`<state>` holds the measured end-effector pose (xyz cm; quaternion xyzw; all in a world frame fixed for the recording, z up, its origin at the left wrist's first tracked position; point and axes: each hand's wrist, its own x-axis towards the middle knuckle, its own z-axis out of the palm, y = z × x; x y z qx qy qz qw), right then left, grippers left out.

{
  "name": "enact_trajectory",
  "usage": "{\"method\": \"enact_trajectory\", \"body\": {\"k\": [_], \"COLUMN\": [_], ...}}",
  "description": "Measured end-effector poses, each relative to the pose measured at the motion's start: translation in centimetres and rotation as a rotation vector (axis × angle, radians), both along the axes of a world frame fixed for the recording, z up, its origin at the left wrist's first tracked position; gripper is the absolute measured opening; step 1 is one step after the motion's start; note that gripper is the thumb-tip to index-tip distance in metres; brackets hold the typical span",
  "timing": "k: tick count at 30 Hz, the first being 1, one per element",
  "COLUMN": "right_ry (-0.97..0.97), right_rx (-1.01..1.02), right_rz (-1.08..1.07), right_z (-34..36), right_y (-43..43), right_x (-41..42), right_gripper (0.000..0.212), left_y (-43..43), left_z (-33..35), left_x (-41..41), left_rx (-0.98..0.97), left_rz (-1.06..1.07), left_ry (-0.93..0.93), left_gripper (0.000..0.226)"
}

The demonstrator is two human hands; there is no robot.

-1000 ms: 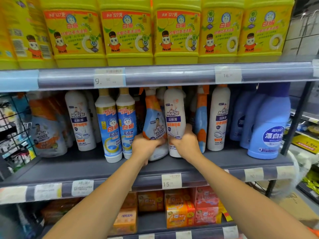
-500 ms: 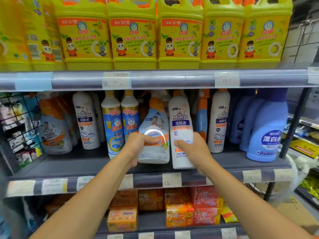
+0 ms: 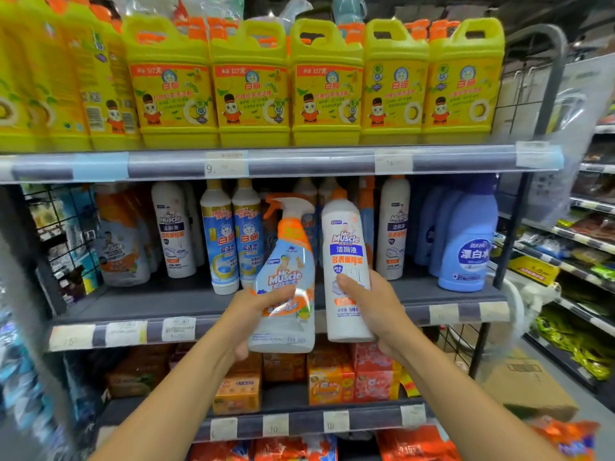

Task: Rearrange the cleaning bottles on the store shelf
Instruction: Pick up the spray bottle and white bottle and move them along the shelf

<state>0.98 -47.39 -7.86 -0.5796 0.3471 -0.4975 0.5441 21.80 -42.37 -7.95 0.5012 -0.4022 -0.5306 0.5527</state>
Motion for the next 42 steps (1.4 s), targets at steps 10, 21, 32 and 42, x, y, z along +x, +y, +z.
{"method": "enact_trajectory", "body": {"k": [10, 21, 32, 42], "right_ry": [-0.169, -0.143, -0.018, -0.054], "right_rx": [0.241, 0.282, 0.238, 0.192], "right_rz": [0.231, 0.330, 0.335, 0.269], "right_z": [0.0, -0.8, -1.5, -2.2], "right_y": [8.6, 16.0, 17.7, 15.8], "right_x": [-0.7, 3.7, 14.2, 24.4], "right_gripper": [0.033, 0.030, 0.026, 0.022], "left_y": [10.7, 20.4, 24.5, 22.5], "left_z": [-2.2, -3.2, -3.8, -3.0], "left_x": [0.3, 4.6, 13.3, 24.0], "left_rx": [0.037, 0.006, 0.042, 0.004], "left_rz": [0.082, 0.246, 0.310, 0.271], "left_ry": [0.064, 0.030, 0.098, 0.085], "left_gripper": [0.057, 0.055, 0.052, 0.054]}}
